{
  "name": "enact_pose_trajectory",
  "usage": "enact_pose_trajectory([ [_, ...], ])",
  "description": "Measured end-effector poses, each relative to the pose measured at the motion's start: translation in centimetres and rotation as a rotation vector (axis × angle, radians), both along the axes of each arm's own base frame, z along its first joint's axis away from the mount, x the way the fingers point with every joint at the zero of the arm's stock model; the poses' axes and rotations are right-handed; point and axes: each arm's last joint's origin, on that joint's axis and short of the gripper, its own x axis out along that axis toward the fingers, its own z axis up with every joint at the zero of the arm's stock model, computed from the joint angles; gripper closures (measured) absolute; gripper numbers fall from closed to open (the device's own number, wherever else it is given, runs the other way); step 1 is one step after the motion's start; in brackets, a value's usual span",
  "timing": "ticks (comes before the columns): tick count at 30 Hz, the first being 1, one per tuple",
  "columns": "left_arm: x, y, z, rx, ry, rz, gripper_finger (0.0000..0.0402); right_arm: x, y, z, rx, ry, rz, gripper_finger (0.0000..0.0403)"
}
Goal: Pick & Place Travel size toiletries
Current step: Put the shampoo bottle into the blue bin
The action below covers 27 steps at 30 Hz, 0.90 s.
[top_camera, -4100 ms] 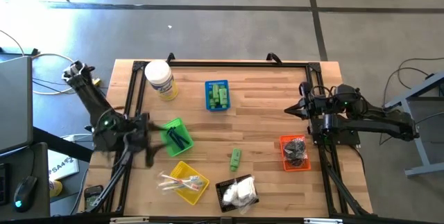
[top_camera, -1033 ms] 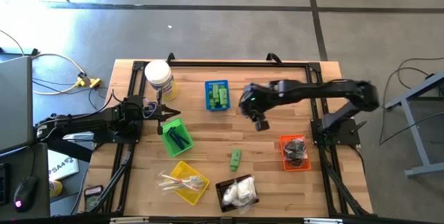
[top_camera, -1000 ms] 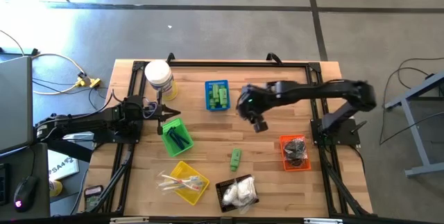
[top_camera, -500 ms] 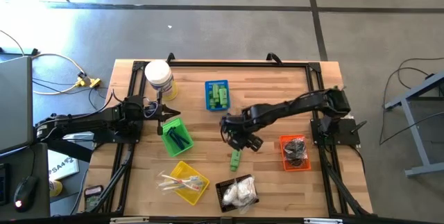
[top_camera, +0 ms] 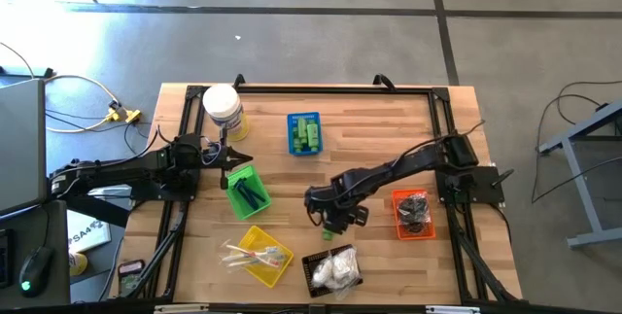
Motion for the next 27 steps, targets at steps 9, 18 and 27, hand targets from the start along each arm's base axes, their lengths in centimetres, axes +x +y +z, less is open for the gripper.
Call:
enact_pose_trajectory([
  [9,0.0,-0.1,0.0,-0.013,0.001,-0.030,0.0401,0.6,-0.1,-0.7,0.016,-0.022,0.010,0.0158],
  [18,0.0,-0.1,0.0,-0.014,0.000,-0.030,0.0401,0.3,-0.7,-2.3,0.031,0.006,0.066,0.0158],
  [27,0.0,-0.1,0.0,-0.029,-0.002,-0.028,0.0401,0.1,-1.1,-3.7,-0.038,-0.046,0.163,0.0191],
])
